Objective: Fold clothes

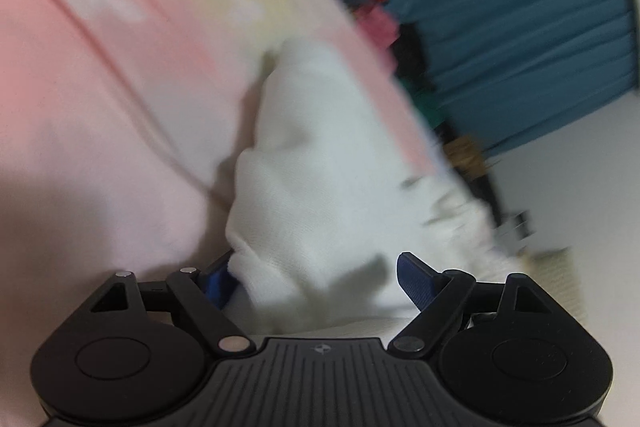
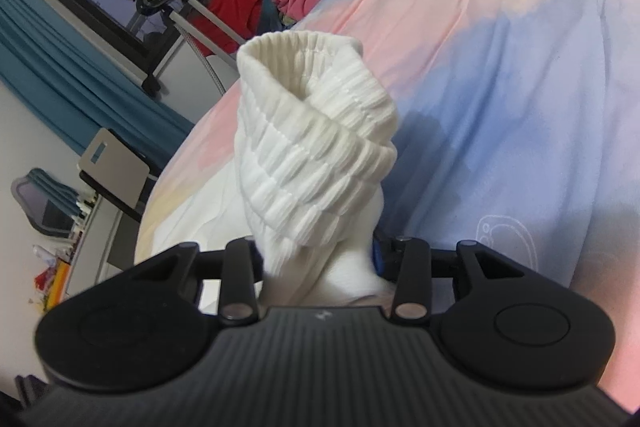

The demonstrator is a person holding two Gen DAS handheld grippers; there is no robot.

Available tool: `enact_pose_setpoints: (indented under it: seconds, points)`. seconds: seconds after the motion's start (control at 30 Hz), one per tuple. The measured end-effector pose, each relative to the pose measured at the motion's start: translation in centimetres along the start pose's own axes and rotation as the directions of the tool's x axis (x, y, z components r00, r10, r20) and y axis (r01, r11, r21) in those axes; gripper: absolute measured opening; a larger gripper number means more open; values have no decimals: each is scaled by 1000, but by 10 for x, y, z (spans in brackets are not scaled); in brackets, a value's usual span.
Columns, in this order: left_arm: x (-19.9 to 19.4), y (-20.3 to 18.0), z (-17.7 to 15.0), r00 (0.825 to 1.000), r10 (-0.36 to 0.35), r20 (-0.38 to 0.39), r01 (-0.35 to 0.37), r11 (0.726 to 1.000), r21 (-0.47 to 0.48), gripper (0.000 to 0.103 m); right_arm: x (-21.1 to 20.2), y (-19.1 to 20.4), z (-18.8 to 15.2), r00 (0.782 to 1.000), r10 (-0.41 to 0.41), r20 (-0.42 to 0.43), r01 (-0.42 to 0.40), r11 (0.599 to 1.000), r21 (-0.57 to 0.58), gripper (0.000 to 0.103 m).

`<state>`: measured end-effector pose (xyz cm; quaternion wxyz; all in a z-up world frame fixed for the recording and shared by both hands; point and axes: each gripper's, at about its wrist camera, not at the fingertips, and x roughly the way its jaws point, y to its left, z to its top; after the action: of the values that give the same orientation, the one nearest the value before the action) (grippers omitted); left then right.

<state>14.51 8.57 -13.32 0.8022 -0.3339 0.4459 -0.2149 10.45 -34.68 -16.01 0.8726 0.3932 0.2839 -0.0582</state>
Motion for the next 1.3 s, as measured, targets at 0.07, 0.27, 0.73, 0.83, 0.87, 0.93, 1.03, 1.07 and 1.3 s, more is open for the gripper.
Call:
enact_pose_setpoints:
  seconds: [0.07, 0.27, 0.73, 0.83, 0.87, 0.93, 1.03, 1.07, 1.3]
  points:
    - [-1, 0, -2, 1000, 8, 7, -8, 1000, 4, 75, 0, 1, 1, 1000, 0, 2, 0, 1000, 5, 42]
    - [-18, -11, 3, 999, -1, 38, 0, 1000, 9, 53, -11, 12, 10, 1000, 27, 4, -27, 999, 36, 37]
    - [15, -191, 61, 983, -182, 19, 180, 981, 76, 44, -85, -5, 144, 988, 86, 131, -116, 963, 242, 34]
    - [70, -247, 68, 976, -216, 3, 214, 972, 96, 44, -90, -32, 199, 983, 41, 181, -95, 949, 300, 34]
    - [93, -267, 71, 975, -223, 0, 221, 970, 103, 44, -90, -42, 218, 980, 24, 196, -87, 943, 322, 34]
    - [138, -302, 73, 972, -234, -14, 234, 967, 104, 44, -87, -63, 254, 975, -13, 224, -69, 932, 356, 34]
    - [214, -349, 79, 969, -245, -38, 248, 962, 115, 44, -76, -97, 297, 964, -63, 258, -47, 916, 399, 34]
    - [237, -360, 80, 968, -245, -46, 249, 961, 119, 44, -71, -108, 307, 960, -78, 268, -40, 912, 409, 34]
    - [373, -372, 72, 973, -198, -123, 216, 962, 165, 44, -20, -193, 312, 959, -146, 242, 20, 889, 458, 35]
